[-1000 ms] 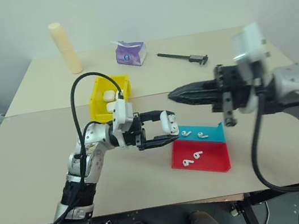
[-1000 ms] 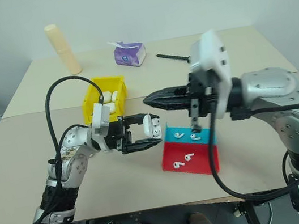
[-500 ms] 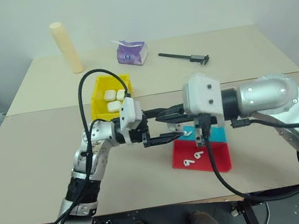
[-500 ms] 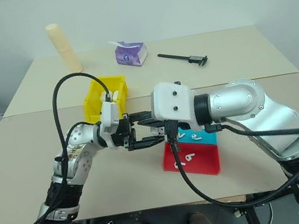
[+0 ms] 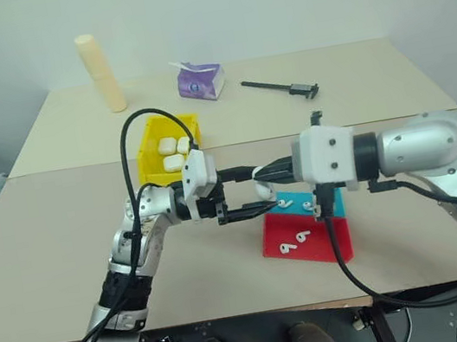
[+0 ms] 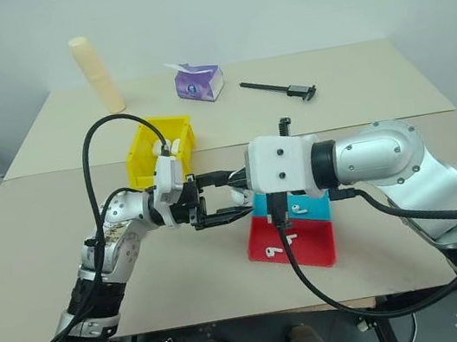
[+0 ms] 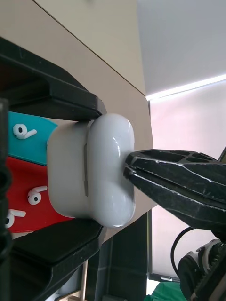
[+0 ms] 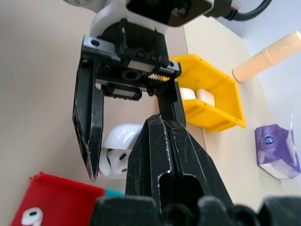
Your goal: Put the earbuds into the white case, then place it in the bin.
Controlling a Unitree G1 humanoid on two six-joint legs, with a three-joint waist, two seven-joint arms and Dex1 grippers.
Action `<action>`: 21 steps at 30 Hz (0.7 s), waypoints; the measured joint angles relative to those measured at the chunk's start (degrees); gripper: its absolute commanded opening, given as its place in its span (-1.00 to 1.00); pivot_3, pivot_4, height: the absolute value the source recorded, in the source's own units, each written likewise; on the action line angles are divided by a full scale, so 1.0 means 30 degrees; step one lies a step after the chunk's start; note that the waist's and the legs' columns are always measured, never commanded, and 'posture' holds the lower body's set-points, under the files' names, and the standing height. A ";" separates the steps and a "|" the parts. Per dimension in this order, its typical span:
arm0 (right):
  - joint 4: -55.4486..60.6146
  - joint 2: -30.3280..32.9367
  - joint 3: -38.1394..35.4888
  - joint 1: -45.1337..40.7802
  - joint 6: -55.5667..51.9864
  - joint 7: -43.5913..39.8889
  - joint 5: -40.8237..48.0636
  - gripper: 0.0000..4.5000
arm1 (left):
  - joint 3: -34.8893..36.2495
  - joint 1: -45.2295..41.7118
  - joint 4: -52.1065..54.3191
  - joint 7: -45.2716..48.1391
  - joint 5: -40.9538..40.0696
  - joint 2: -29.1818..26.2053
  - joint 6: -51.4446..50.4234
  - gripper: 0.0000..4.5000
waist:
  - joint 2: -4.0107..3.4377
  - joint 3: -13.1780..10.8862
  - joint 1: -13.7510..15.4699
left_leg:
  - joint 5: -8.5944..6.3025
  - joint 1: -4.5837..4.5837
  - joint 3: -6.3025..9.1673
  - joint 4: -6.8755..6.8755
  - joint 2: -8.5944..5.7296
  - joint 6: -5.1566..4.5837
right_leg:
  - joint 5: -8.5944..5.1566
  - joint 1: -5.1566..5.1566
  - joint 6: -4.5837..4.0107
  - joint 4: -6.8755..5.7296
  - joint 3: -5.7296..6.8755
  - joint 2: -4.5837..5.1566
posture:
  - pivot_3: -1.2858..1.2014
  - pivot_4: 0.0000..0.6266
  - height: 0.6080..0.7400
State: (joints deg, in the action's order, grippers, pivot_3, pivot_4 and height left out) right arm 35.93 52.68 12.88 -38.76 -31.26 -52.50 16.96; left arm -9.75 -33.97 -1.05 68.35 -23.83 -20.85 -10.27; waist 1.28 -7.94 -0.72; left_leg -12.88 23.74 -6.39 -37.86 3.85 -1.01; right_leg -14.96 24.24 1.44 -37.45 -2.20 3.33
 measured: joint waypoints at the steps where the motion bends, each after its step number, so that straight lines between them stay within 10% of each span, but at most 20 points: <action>1: -0.0001 0.0014 -0.0014 0.0121 0.0165 -0.0001 -0.0182 -0.98 | 0.0000 0.0000 0.0000 0.0000 0.0000 -0.0033 0.0000 0.24 | 0.0000 0.0000 -0.0008 | 0.0000 -0.0001 0.0000 0.0000 0.0000 0.0000 | 0.0000 0.0000 0.0000 0.0000 -0.0002 0.0000 | 0.03 -0.52 1.00; 21: -0.1078 -0.1314 -0.2968 0.1271 -0.0517 0.0263 0.0808 -0.98 | 0.1966 0.0084 0.0766 -0.0930 -0.0774 -0.0003 0.0201 0.24 | 0.0001 0.0000 0.0008 | 0.0001 -0.0002 0.0001 -0.0002 -0.0001 0.0001 | 0.0001 -0.0009 -0.0001 -0.0002 -0.0004 0.0005 | 0.03 -0.52 1.00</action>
State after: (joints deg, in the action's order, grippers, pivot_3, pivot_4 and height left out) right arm 32.69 48.74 3.97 -34.95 -32.81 -51.71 19.38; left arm -3.85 -33.72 1.25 65.55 -26.15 -20.86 -9.67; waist 1.28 -7.95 -0.69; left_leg -12.88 23.74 -6.38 -37.86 3.85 -1.01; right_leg -14.95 24.21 1.44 -37.46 -2.21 3.34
